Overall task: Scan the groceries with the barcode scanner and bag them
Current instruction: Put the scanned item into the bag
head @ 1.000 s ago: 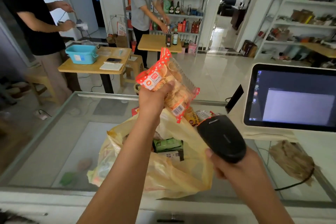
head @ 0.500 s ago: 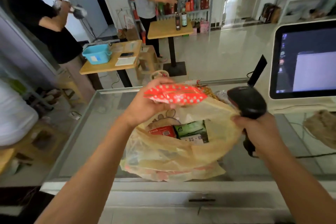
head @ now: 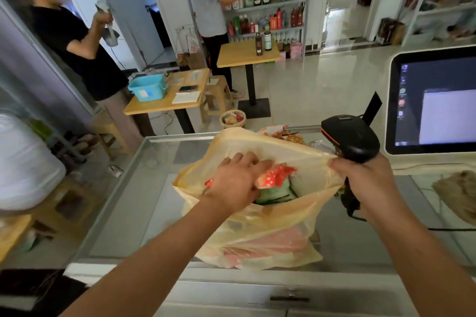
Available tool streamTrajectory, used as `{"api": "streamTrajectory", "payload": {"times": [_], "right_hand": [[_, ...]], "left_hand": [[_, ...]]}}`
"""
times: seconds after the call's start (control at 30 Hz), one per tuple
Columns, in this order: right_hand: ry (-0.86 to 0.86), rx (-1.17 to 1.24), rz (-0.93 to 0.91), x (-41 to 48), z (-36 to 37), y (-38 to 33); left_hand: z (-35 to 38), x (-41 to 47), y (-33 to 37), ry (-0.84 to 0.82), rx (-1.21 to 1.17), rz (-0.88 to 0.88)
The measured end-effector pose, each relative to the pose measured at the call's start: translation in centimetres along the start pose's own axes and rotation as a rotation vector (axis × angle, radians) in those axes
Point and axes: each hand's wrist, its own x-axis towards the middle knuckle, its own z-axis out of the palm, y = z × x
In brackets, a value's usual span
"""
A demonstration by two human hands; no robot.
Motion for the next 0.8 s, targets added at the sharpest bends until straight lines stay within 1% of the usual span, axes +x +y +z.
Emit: {"api": "streamTrajectory", "payload": {"times": [0.03, 0.1, 0.2, 0.23, 0.3, 0.37, 0.4, 0.43, 0.47, 0.53, 0.57, 0.6, 0.63, 0.67, 0.7, 0.73, 0.77, 0.8], "right_hand": [[-0.003, 0.002, 0.004, 0.0, -0.1, 0.0], [-0.005, -0.004, 0.011, 0.0, -0.2, -0.2], [-0.009, -0.023, 0.020, 0.0, -0.2, -0.2], [-0.009, -0.030, 0.021, 0.1, -0.1, -0.2], [-0.011, -0.047, 0.028, 0.1, 0.0, 0.0], [-0.008, -0.067, 0.050, 0.1, 0.0, 0.3], [-0.005, -0.077, 0.060, 0.2, 0.0, 0.4], [-0.002, -0.077, 0.064, 0.4, -0.1, 0.5], [-0.003, -0.077, 0.065, 0.5, -0.1, 0.6], [-0.006, -0.089, 0.058, 0.5, -0.1, 0.7], [-0.009, -0.102, 0.058, 0.6, 0.0, 0.7], [-0.017, -0.112, 0.057, 0.6, 0.1, 0.7], [-0.026, -0.120, 0.056, 0.6, 0.2, 0.7], [-0.037, -0.130, 0.052, 0.7, 0.4, 0.8], [-0.049, -0.145, 0.041, 0.6, 0.6, 0.9], [-0.056, -0.166, 0.029, 0.6, 0.7, 1.0], [-0.062, -0.185, 0.016, 0.6, 0.9, 1.1], [-0.072, -0.209, 0.002, 0.4, 1.1, 1.1]], "left_hand": [[0.6, -0.3, 0.1, -0.097, 0.082, -0.042], [1.6, -1.4, 0.2, -0.275, 0.142, -0.085], [1.9, -2.6, 0.2, -0.389, 0.140, -0.066], [1.8, -2.7, 0.2, -0.399, 0.117, -0.062], [1.9, -2.8, -0.2, -0.421, 0.065, -0.129], [1.6, -3.4, -1.0, -0.365, 0.032, -0.201], [1.2, -3.9, -1.5, -0.312, -0.065, -0.235], [0.6, -4.2, -2.1, -0.301, -0.163, -0.286], [-0.1, -4.5, -2.8, -0.329, -0.159, -0.326], [-2.2, -5.1, -3.6, -0.453, -0.030, -0.348], [-3.2, -5.4, -3.9, -0.462, -0.049, -0.355], [-3.7, -5.8, -4.2, -0.407, -0.131, -0.358], [-4.2, -6.5, -4.2, -0.251, -0.248, -0.371], [-4.3, -7.6, -3.9, -0.002, -0.357, -0.401], [-4.1, -9.0, -3.5, 0.305, -0.401, -0.465], [-3.9, -10.4, -2.9, 0.566, -0.391, -0.581], [-3.3, -11.6, -2.5, 0.695, -0.361, -0.741], [-1.9, -12.8, -2.7, 0.658, -0.349, -0.940]]}}
